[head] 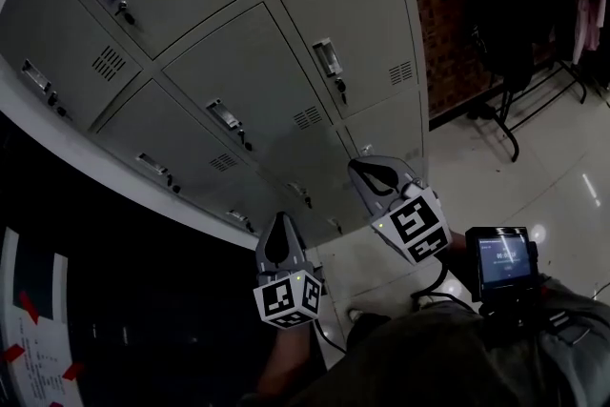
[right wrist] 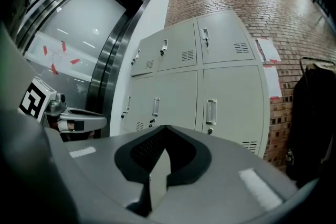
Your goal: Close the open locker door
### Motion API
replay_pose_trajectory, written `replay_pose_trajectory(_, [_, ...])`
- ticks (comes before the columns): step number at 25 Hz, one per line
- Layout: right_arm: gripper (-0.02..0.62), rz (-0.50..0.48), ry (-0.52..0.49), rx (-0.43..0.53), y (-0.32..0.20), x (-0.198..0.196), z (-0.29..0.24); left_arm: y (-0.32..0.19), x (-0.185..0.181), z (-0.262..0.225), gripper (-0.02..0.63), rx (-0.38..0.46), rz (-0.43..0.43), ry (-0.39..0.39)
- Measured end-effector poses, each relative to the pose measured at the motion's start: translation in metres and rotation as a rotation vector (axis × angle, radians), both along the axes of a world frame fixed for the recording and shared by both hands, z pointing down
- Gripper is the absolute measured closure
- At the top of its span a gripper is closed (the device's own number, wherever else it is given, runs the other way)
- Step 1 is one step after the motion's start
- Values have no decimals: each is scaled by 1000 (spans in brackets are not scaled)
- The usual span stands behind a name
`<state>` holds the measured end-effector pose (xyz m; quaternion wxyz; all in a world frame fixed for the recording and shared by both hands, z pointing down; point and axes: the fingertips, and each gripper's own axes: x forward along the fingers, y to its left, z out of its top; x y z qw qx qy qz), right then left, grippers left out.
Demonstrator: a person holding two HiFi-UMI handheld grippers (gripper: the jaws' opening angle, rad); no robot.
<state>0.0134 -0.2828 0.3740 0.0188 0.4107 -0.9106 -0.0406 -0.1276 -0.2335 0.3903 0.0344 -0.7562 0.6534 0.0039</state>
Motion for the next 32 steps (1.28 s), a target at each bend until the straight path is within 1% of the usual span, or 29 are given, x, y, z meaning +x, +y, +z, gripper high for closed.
replay_pose_trajectory(4, [589, -4, -8, 5, 29, 12, -3, 24, 10, -3, 604, 5, -11, -10])
replay_pose_trajectory(11, [589, 37, -30, 18, 85, 16, -9, 69, 15, -17, 604, 46, 32, -9])
replay_pose_trajectory(16, [589, 70, -24, -5, 138, 4, -4, 118, 6, -16, 604, 42, 73, -9])
replay_pose_trajectory(23, [589, 121, -7, -59, 202, -6, 18, 171, 0, 6, 604, -4, 130, 27])
replay_pose_trajectory(26, [589, 135, -14, -82, 220, -4, 22, 184, 0, 14, 604, -22, 138, 38])
replay_pose_trajectory(32, [589, 137, -8, -79, 239, 2, 20, 202, -2, 8, 604, -3, 125, 39])
